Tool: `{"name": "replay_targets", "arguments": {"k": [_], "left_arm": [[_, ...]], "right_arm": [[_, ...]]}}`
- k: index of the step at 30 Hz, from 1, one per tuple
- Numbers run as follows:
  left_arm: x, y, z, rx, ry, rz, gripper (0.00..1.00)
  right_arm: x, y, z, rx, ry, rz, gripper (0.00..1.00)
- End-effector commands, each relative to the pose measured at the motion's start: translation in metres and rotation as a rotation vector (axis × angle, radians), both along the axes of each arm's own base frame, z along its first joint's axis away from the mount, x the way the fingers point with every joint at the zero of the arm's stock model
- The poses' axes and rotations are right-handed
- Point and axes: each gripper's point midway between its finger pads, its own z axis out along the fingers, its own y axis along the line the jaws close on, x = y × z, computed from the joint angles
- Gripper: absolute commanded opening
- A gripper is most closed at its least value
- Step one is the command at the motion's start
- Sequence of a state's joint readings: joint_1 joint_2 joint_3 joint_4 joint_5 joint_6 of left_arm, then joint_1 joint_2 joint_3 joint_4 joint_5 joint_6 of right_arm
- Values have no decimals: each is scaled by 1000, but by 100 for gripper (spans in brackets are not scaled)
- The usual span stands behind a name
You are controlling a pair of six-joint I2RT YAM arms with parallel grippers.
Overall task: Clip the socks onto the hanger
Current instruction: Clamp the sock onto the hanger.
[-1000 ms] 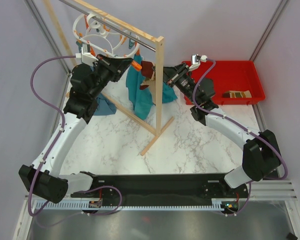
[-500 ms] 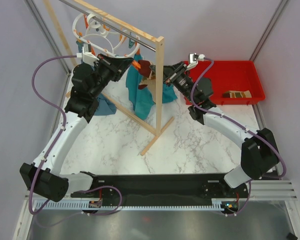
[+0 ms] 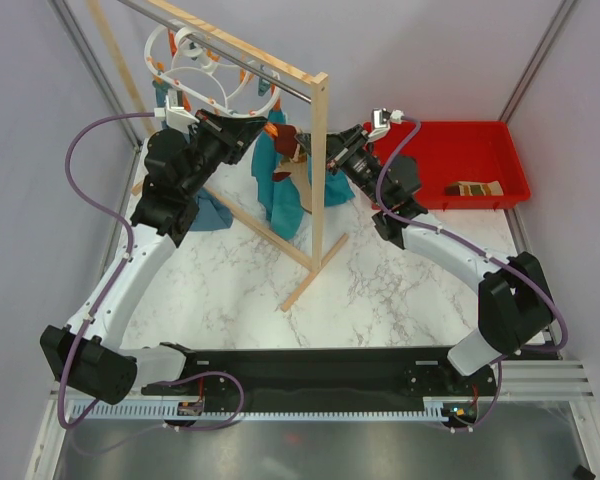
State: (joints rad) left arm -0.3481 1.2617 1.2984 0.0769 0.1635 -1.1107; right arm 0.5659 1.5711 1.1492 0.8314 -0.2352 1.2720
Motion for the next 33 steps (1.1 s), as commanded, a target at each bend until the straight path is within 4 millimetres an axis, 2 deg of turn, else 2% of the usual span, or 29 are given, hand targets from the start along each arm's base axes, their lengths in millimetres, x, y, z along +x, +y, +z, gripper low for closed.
{"name": "replay_targets", "arguments": {"k": [1, 15, 18, 33], "left_arm": [[-4, -5, -11, -13, 48, -33, 2], [-4, -2, -7, -16, 41, -27, 2], [-4, -1, -1, -20, 29, -24, 2], [-1, 2, -1, -20, 29, -15, 2]], "right_arm": [[-10, -2, 37, 55, -96, 14, 0], [-4, 6, 32, 36, -89, 30, 0], [-1, 10, 31, 31, -92, 39, 0], [0, 11, 31, 29, -95, 42, 0]]}}
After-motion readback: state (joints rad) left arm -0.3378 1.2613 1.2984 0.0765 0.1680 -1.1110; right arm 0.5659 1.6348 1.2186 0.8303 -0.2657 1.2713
